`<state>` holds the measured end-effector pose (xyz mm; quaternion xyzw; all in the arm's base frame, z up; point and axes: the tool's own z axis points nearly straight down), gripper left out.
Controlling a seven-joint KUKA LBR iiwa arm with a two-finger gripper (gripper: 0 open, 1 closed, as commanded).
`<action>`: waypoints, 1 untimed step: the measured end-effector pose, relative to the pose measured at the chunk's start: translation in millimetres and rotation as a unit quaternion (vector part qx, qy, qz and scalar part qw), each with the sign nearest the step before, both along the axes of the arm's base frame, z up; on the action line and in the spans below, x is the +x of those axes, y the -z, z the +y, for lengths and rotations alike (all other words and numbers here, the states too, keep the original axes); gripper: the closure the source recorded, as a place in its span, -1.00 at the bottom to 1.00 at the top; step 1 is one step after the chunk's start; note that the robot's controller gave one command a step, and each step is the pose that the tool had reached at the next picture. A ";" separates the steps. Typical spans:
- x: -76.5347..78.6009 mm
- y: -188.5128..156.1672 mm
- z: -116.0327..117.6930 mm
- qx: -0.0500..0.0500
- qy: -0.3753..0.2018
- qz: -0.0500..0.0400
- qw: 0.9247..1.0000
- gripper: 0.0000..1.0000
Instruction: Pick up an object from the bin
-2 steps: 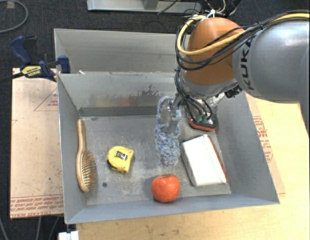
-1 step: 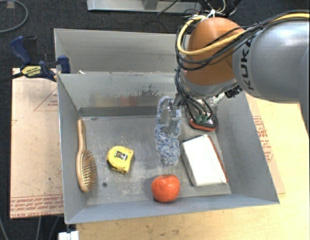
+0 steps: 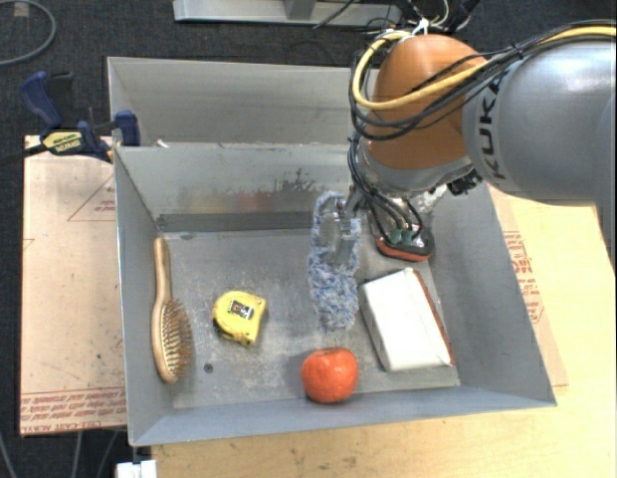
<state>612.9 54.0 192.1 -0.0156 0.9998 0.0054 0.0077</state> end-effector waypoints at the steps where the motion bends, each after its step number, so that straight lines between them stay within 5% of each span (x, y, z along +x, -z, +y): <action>1: 0.0 0.0 0.0 0.000 0.000 0.000 1.000 1.00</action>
Offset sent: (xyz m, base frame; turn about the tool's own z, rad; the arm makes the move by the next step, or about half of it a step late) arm -0.0062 -0.0216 -0.1221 0.1089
